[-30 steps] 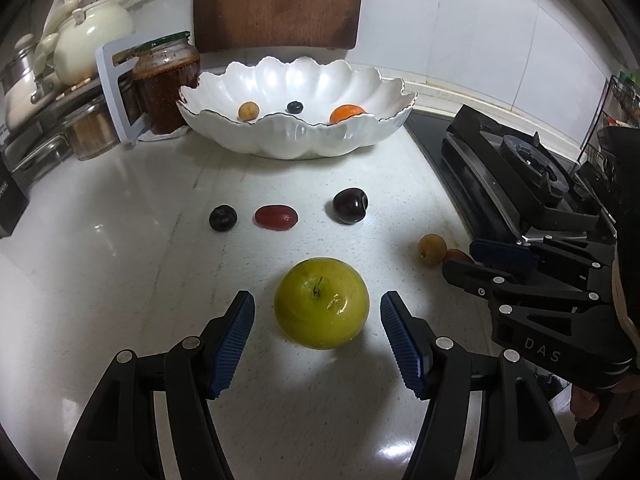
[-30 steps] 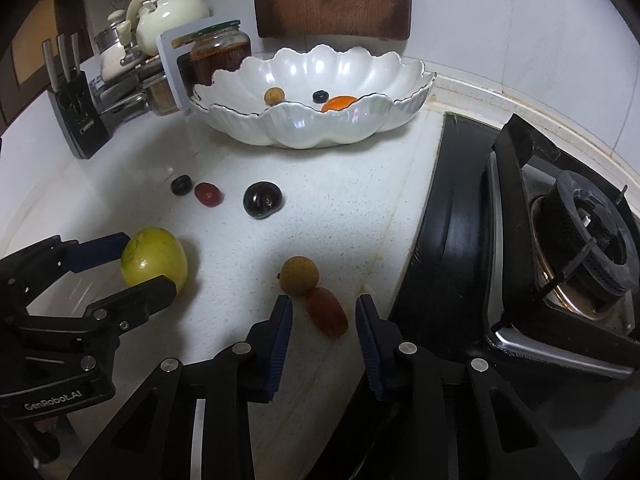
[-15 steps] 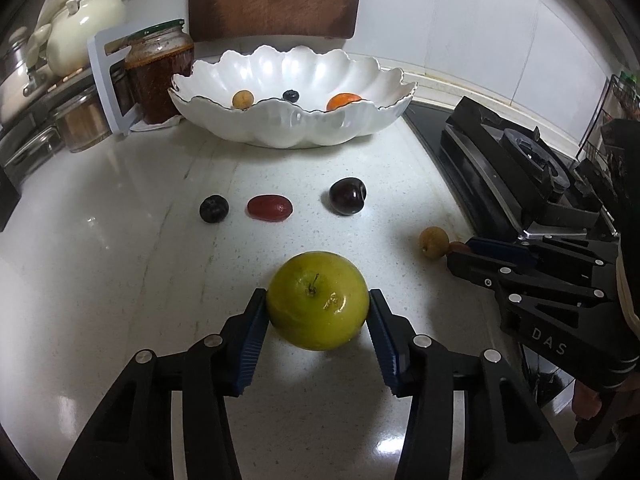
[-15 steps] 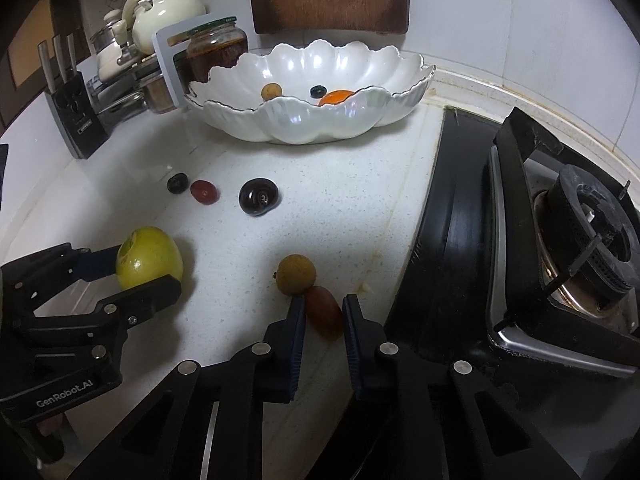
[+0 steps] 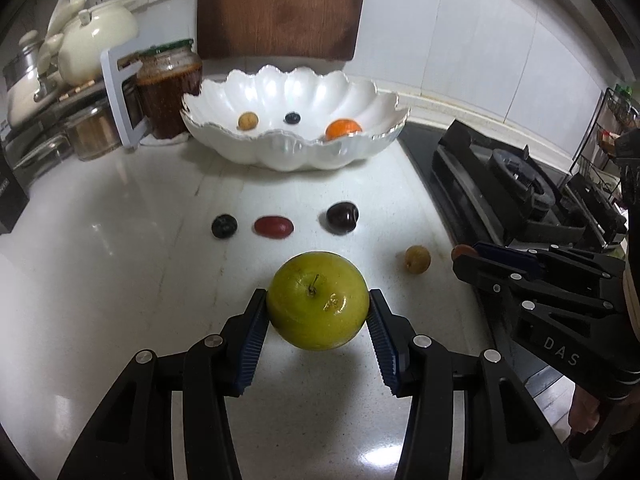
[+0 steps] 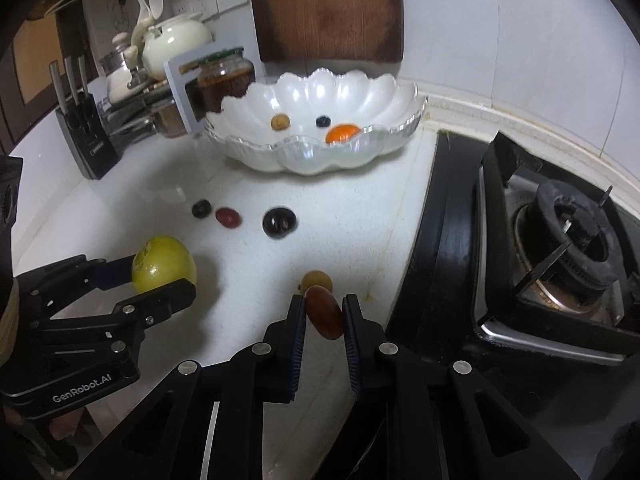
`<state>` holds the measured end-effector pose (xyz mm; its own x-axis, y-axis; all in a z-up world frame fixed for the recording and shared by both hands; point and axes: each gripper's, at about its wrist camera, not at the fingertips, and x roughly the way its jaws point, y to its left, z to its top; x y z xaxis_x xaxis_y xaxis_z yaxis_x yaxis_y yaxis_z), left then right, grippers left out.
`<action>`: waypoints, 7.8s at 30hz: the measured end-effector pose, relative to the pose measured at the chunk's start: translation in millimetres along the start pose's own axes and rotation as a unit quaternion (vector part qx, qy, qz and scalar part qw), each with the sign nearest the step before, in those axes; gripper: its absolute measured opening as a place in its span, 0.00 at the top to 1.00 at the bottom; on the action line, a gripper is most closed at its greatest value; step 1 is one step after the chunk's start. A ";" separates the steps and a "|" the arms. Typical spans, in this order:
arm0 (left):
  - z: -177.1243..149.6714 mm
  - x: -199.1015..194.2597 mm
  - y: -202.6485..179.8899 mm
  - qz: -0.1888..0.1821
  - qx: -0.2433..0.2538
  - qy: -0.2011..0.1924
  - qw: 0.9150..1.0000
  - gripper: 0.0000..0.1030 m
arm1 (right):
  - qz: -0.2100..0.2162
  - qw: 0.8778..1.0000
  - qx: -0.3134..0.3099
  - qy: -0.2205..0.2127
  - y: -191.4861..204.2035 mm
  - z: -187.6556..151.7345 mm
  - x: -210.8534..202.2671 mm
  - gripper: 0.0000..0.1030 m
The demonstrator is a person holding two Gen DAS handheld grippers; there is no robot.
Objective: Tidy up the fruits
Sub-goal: 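Grasp the green apple with the left tool while the right tool grasps the red grape, then lift and carry the apple and the red grape over the white bowl, then open the left tool to drop the apple while the right tool releases the grape, then withdraw both open tools from the bowl toward the blueberry and brown fruit, then grasp the blueberry with the left tool while the right tool grasps the small brown fruit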
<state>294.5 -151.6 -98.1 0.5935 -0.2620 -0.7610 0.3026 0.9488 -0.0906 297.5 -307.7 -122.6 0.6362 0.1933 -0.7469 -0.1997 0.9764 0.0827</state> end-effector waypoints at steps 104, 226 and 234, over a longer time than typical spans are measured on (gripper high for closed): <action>250.1 140.7 58.4 0.053 0.043 0.041 0.997 0.36 | -0.070 0.991 0.107 0.041 -51.4 229.0 133.2 0.61; 36.3 84.2 81.2 0.003 0.066 0.021 0.998 0.56 | -0.122 0.984 0.126 0.017 29.7 6.5 50.5 0.62; 41.1 87.8 80.2 -0.004 0.060 0.019 0.998 0.70 | -0.118 0.985 0.129 0.019 25.0 7.6 54.2 0.70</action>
<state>401.5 -105.8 -145.8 0.5630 -0.2597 -0.7846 0.3953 0.9183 -0.0204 332.6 -272.1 -156.0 0.6130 -0.0400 -0.7891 0.1483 0.9868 0.0652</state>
